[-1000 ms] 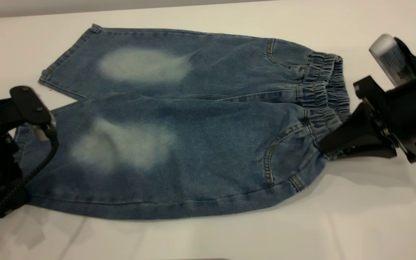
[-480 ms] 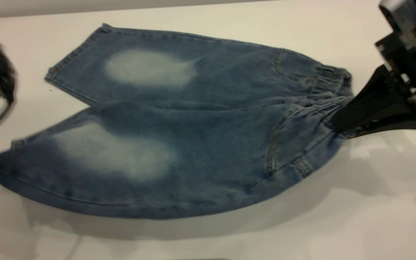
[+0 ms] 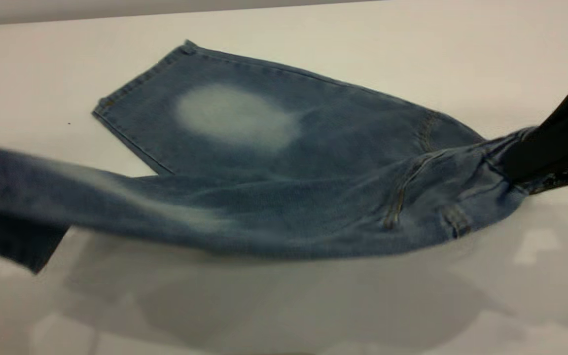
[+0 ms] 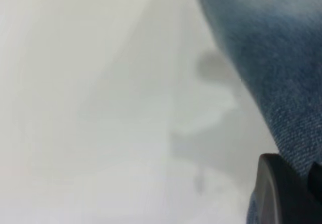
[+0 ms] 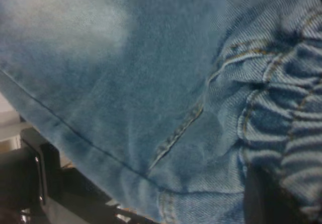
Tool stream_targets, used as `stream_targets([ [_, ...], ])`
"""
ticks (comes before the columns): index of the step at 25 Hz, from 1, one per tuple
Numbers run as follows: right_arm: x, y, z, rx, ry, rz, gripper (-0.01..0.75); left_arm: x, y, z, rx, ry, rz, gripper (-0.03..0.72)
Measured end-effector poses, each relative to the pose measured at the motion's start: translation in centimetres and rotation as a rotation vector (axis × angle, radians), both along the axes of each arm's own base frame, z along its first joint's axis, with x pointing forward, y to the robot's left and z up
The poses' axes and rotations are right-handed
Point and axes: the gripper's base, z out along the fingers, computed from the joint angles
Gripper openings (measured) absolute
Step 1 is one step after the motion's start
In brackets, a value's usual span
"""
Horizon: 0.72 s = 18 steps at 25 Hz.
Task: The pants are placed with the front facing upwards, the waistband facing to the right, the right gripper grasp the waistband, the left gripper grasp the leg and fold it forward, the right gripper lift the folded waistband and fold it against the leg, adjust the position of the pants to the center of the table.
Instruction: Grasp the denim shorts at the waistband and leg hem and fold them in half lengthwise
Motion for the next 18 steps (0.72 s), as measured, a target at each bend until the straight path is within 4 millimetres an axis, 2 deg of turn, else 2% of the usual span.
stream_targets([
  [4, 0.3, -0.3, 0.1, -0.03, 0.004, -0.076, 0.04, 1.5, -0.3, 0.3, -0.045, -0.133, 0.023, 0.022],
  [8, 0.8, -0.7, -0.5, -0.069, 0.034, -0.182, 0.04, 3.8, -0.8, -0.5, -0.062, -0.176, 0.03, 0.022],
  [13, 2.0, -1.1, -1.1, -0.062, 0.048, -0.353, 0.04, 8.7, -1.7, -0.9, -0.069, -0.201, 0.029, 0.022],
  [18, 3.2, -1.6, -2.7, -0.049, 0.101, -0.517, 0.04, 13.5, -2.5, -1.7, -0.068, -0.197, 0.029, 0.022],
])
